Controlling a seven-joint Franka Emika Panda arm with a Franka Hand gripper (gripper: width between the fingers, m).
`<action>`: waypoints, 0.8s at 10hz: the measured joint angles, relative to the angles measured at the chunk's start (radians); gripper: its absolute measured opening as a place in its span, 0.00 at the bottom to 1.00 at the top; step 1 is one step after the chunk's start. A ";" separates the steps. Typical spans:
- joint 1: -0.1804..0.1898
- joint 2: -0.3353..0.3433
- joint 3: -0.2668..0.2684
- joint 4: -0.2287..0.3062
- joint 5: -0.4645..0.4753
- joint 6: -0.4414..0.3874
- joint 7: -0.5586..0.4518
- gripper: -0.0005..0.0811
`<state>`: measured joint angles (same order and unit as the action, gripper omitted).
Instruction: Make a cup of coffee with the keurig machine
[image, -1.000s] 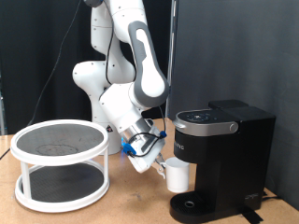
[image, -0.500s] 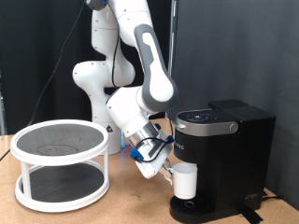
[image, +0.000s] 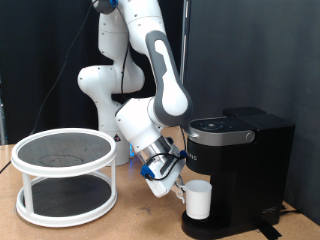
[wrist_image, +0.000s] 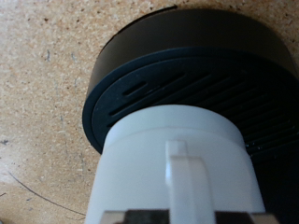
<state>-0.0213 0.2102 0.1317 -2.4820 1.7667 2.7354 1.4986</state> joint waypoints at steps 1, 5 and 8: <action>0.000 0.006 0.000 0.003 0.000 0.000 -0.004 0.01; 0.000 0.011 0.004 0.005 0.017 -0.008 -0.006 0.01; 0.000 0.011 0.011 0.005 0.019 -0.015 -0.006 0.32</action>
<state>-0.0214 0.2214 0.1424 -2.4770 1.7859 2.7201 1.4928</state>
